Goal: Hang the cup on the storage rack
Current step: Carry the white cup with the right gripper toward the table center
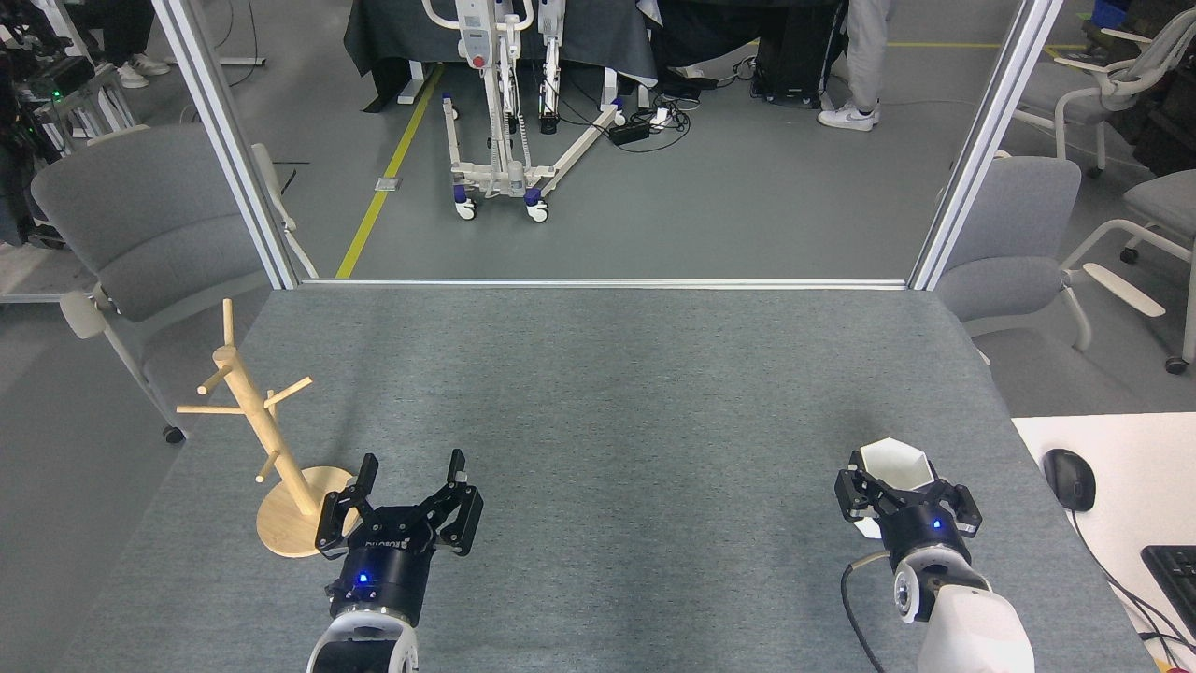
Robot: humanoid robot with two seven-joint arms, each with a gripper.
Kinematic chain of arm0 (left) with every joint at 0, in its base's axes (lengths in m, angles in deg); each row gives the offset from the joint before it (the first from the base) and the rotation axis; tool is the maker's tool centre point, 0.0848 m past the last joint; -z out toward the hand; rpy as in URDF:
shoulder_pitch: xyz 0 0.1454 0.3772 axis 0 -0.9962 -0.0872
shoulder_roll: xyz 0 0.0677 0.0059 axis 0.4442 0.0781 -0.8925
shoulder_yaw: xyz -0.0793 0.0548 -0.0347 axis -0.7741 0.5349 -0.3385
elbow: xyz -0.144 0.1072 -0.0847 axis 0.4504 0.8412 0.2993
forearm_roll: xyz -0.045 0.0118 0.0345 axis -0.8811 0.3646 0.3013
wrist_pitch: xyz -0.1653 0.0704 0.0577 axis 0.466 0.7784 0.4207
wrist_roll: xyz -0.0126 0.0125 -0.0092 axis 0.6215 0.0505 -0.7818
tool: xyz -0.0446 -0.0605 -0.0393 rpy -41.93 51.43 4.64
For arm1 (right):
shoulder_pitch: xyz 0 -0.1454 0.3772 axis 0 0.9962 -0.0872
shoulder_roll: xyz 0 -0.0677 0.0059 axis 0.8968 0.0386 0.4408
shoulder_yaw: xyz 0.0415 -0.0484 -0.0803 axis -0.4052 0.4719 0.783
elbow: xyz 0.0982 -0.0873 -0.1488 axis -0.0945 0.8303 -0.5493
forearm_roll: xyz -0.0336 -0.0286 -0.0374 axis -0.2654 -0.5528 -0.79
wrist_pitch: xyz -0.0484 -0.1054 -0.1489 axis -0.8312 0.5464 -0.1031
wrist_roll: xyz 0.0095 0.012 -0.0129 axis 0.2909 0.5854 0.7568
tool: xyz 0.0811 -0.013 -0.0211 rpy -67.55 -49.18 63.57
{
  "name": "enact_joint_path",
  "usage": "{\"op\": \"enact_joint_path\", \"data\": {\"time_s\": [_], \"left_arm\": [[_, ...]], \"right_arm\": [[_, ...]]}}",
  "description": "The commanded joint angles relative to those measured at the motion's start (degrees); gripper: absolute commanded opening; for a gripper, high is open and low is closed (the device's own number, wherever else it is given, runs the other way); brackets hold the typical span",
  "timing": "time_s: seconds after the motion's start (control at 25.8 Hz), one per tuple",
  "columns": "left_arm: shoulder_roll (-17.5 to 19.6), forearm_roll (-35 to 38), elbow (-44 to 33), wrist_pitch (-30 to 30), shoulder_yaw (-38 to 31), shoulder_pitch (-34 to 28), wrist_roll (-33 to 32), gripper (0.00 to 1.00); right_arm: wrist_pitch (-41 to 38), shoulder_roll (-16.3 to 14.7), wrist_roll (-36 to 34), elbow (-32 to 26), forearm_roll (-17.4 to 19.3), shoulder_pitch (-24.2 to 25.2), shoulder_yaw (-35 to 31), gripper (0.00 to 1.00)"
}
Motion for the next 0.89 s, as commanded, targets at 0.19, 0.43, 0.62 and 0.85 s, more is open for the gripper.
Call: {"op": "enact_joint_path", "data": {"time_s": [0.19,0.43,0.62,0.85], "left_arm": [[0.30,0.00,-1.55,-0.12,-0.05,0.04,-0.07,0.99],[0.65,0.09,-1.81,-0.20,0.12,-0.05,0.54,0.99],[0.83,0.09,-1.64,-0.20,0.12,0.04,0.54,0.99],[1.36,0.52,-1.20,-1.43,0.21,0.04,0.46,0.99]], "right_arm": [[-0.62,0.01,0.00,0.00,-0.08,0.00,0.00,0.19],[-1.15,-0.25,0.44,-0.08,-0.87,0.00,-0.09,0.12],[-2.99,-0.69,3.87,-3.25,-0.61,-1.05,-0.27,0.11],[-3.70,-1.92,20.66,-18.89,0.10,-0.96,-2.11,0.07]]}}
